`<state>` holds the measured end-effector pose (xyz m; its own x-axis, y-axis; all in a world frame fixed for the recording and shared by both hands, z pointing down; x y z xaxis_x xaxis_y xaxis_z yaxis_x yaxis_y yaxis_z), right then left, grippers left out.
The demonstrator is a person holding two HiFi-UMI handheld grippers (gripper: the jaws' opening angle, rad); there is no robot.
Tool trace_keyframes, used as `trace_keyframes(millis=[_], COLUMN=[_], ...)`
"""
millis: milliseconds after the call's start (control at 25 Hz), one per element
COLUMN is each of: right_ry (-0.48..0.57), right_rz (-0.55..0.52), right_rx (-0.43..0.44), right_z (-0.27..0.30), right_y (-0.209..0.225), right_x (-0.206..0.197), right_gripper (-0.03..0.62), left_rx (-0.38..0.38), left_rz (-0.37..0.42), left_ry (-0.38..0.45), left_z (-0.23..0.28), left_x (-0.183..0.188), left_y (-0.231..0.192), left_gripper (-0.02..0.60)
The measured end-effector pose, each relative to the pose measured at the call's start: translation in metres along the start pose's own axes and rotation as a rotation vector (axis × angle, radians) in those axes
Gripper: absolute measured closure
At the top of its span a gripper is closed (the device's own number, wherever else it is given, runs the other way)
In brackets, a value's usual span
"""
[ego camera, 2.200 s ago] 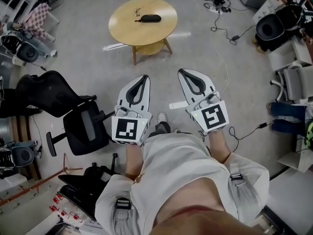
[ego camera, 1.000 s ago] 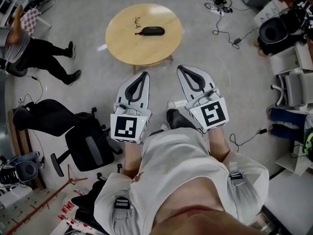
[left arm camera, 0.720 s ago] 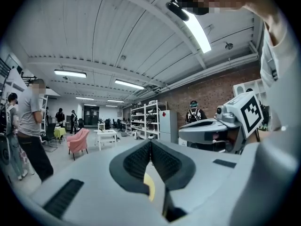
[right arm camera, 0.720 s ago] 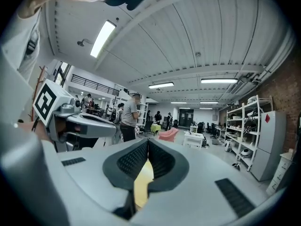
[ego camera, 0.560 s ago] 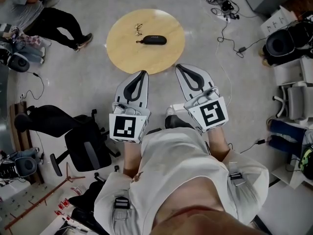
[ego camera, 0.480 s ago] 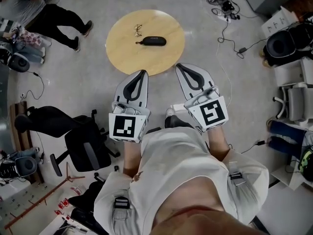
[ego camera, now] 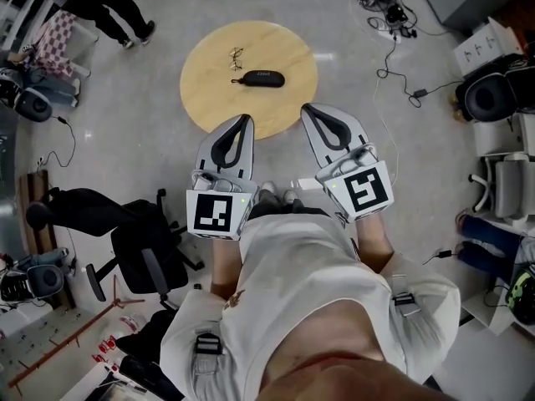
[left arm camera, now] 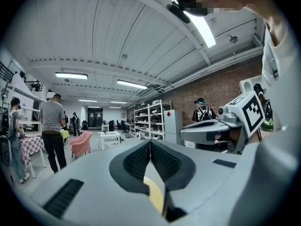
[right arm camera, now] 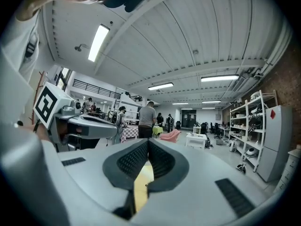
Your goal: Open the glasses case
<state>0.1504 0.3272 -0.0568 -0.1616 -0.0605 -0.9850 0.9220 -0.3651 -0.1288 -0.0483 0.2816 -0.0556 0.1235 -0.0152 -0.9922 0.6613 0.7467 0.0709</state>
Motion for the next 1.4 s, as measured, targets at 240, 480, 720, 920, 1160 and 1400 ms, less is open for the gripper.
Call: trace_keyframes(millis=[240, 480, 720, 920, 1160, 1400], right_ry=[-0.002, -0.005, -0.015, -0.037, -0.092, -0.154], right_rz=[-0.001, 0.008, 0.019, 0.020, 0.021, 0.027], right_rx=[0.002, -0.005, -0.028, -0.053, -0.089, -0.143], right_z=[0.034, 0.075, 0.125, 0.162, 0.202, 0.219], right_y=[0.016, 0.034, 0.053, 0.061, 0.070, 0.080], right_x=[-0.002, -0.004, 0.003, 0.002, -0.007, -0.024], right_gripper=[0.574, 0.574, 0.574, 0.574, 0.574, 0.574], left_rx=[0.013, -0.014, -0.040, -0.069, -0.111, -0.139], left_rz=[0.000, 0.012, 0.008, 0.000, -0.029, -0.085], left_ry=[-0.010, 0.003, -0.003, -0.011, -0.034, -0.070], left_z=[0.029, 0.067, 0.104, 0.130, 0.160, 0.185], left_x=[-0.002, -0.005, -0.004, -0.008, -0.026, -0.042], left_y=[-0.026, -0.062, -0.105, -0.139, -0.176, -0.192], left_gripper=[0.561, 0.561, 0.561, 0.561, 0.561, 0.561])
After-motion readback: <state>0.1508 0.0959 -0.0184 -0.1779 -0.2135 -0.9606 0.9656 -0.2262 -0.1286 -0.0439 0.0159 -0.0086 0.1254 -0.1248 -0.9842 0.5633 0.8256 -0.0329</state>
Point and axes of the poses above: the fingertips, and each gripper's own axes: z forward along the fingers, y to its right, x out of its top, the point moved 10 cm from there along -z, backward along the fingers, and after that the axes turned 3 degrees about -y, right-handed, at the moved point
